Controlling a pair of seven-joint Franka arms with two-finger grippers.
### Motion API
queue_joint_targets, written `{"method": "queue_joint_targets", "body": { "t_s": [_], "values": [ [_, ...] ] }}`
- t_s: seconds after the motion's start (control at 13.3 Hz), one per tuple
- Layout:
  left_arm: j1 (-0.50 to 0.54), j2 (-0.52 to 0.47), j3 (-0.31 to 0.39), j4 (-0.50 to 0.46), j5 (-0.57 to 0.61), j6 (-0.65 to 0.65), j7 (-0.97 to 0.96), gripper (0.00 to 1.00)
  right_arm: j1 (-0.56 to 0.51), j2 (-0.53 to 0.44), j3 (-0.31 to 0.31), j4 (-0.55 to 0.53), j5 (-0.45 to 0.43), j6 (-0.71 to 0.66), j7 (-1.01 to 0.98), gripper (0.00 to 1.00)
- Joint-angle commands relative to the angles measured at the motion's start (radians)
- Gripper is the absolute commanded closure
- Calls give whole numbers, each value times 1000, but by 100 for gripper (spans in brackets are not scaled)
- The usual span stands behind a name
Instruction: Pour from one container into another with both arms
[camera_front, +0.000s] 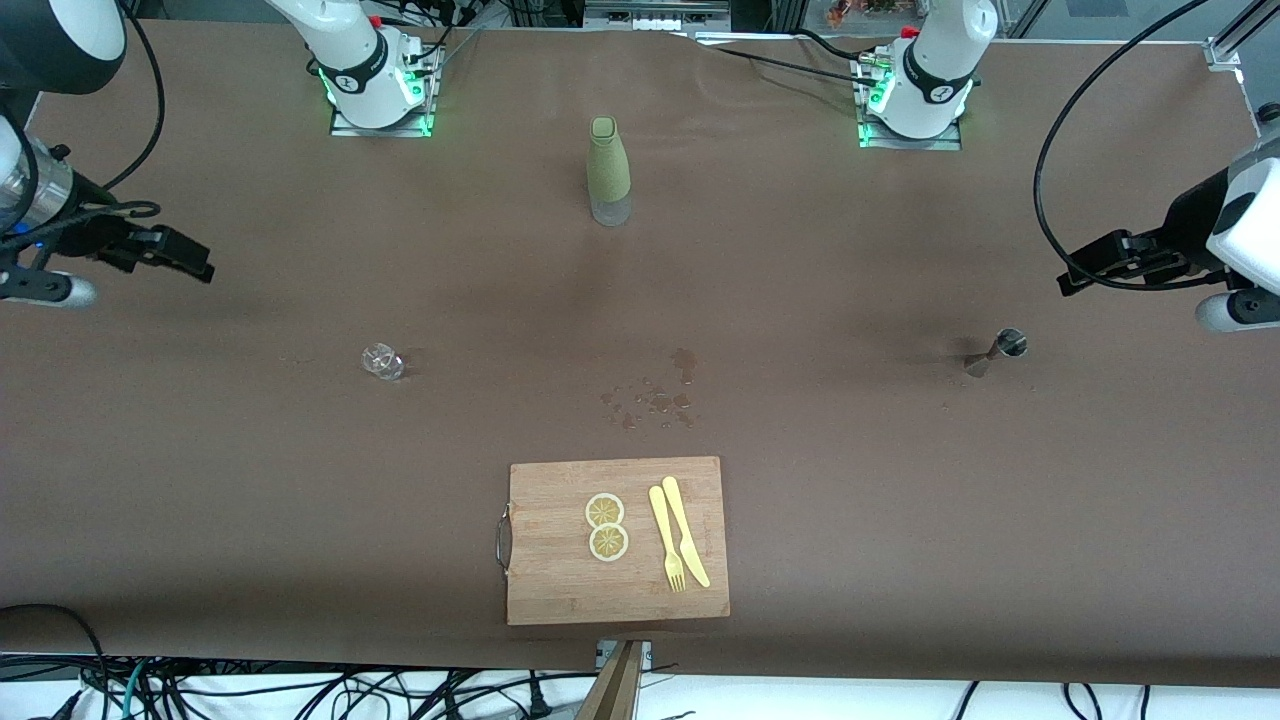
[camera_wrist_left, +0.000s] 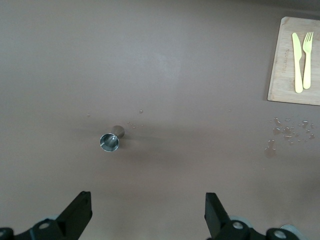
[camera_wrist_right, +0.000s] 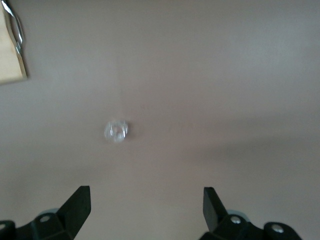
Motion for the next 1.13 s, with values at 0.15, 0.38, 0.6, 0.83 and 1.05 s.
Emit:
{"method": "queue_joint_targets", "body": {
  "t_s": [0.15,0.38,0.6,0.83,1.05],
  "values": [
    [0,-7,-8,-13,35,-1,-11,0,-2,-40,-13,-8,0,-11,-45,0],
    [1,-6,-8,-11,34,-1,-8,0,-2,-14,-20,34,11,-40,-105,0],
    [3,-6,-8,-9,34,-1,-7,0,-2,-12,-23,35,14,-47,-114,0],
    [4,-6,-6,-9,34,-1,-7,0,-1,-9,-22,46,13,-68,-111,0],
    [4,-6,-6,-9,34,-1,-7,0,-1,-6,-22,52,13,-85,-120,0]
  ]
}}
